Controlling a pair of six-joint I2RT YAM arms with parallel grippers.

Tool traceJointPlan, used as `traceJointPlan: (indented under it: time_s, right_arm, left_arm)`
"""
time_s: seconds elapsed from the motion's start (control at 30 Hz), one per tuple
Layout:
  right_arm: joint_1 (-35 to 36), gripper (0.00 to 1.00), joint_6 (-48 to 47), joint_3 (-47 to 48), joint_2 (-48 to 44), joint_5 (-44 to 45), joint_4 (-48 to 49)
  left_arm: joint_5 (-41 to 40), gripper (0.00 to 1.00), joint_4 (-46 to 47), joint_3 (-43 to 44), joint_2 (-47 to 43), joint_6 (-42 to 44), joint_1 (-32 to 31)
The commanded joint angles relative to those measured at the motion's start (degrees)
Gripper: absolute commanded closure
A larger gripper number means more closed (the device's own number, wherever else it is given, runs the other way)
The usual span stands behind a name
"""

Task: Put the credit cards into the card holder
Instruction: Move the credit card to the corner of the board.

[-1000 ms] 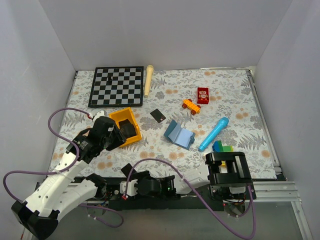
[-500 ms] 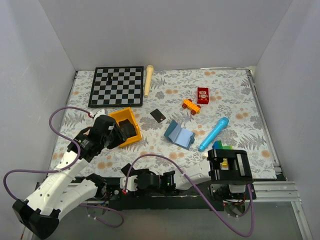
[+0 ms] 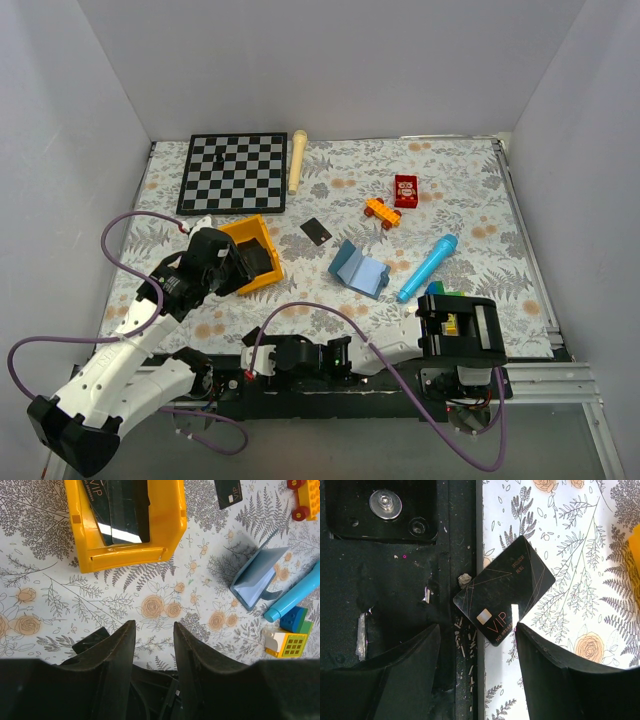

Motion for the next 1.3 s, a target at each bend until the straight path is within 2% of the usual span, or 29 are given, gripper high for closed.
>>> traceJointPlan:
  time_s: [0.0,0.27,0.57,0.93,1.27]
  right_arm:
    - [-7.90,0.32,-5.26,-0.47,3.82,17.28,-0.20]
    - [-9.57,0.32,-5.96,-0.91,3.03,17.72,-0.64]
    - [-10.01,0.33,-4.82,-3.37,-2.24,17.29,-0.90]
    - [-10.01,0.33,-6.66,-1.35,-4.27,16.05,-3.18]
    - [-5.45,0.33,-5.61,-4.34,-6.99,15.08,-4.94]
  left_arm:
    - [0.95,0.64,1.23,0.58,-0.28,0.87,0.51]
    - [1.12,0.64,1.23,0.67,-0.54,1.04,0.77]
    - [1.91,0.64,2.28,0.32,-0.28,0.87,0.86]
    - [2.09,0.64,2.29,0.05,-0.46,1.04,1.04]
    - [2.09,0.64,2.37,-1.00,-1.16,0.96,1.21]
